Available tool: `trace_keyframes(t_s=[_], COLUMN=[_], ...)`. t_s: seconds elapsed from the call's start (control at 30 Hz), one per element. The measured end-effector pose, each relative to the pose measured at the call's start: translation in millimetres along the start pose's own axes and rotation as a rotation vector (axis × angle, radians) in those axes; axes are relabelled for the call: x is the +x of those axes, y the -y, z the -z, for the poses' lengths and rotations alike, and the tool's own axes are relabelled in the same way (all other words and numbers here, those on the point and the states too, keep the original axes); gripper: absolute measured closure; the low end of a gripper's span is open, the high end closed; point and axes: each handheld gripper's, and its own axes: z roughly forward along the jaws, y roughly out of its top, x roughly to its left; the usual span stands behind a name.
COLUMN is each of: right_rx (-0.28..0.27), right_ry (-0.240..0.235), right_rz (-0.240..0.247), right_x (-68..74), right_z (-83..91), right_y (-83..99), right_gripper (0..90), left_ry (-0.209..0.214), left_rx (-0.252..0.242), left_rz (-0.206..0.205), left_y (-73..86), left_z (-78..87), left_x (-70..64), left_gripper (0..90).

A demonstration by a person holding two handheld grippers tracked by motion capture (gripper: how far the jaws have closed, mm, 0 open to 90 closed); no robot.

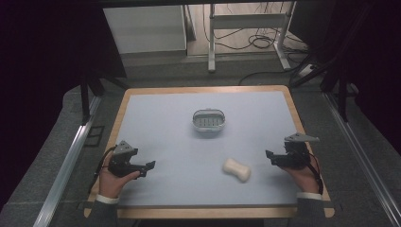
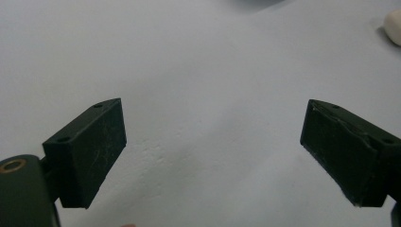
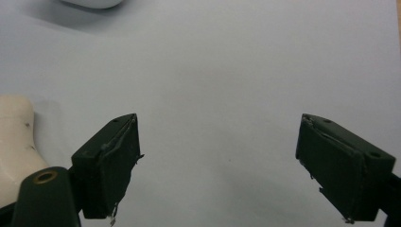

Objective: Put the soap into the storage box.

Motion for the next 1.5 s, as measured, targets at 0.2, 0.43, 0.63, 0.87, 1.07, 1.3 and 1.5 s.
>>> trace_keyframes(t_s=[0.2,0.43,0.63,0.87,1.07,1.3,1.5], right_rx=[-0.002,-0.004,0.028,0.050,0.089,0.104,0.124], right_ry=[-0.003,-0.012,-0.030,-0.056,-0.063,-0.065,-0.094], right_rz=[0.009,0.010,0.049,0.076,0.135,0.175,0.205], right_x=[-1.6,3.9,11.1,17.8,26.1,32.1,41.2], right_z=[4.6,8.5,15.2,28.4,31.0,29.6,25.4], right_y=[2.9,-2.4,-9.6,-24.4,-36.2,-46.3,-51.7], right_gripper=[16.3,16.6,17.2,18.1,18.5,18.7,18.7], left_ry=[-0.010,-0.006,0.004,0.007,0.006,-0.005,-0.006], left_rx=[0.013,0.028,0.029,0.033,0.037,0.030,0.032], left_rz=[-0.010,-0.008,-0.006,-0.010,-0.011,-0.021,-0.018], left_y=[-1.8,-1.1,-1.0,-0.6,-0.1,0.2,0.4], left_z=[-3.5,-4.3,-1.4,-1.6,-1.8,-1.2,-1.2], left_x=[1.0,-0.8,-0.4,-0.3,-0.2,0.2,0.2], left_gripper=[8.2,8.2,8.2,8.2,8.1,8.1,8.1])
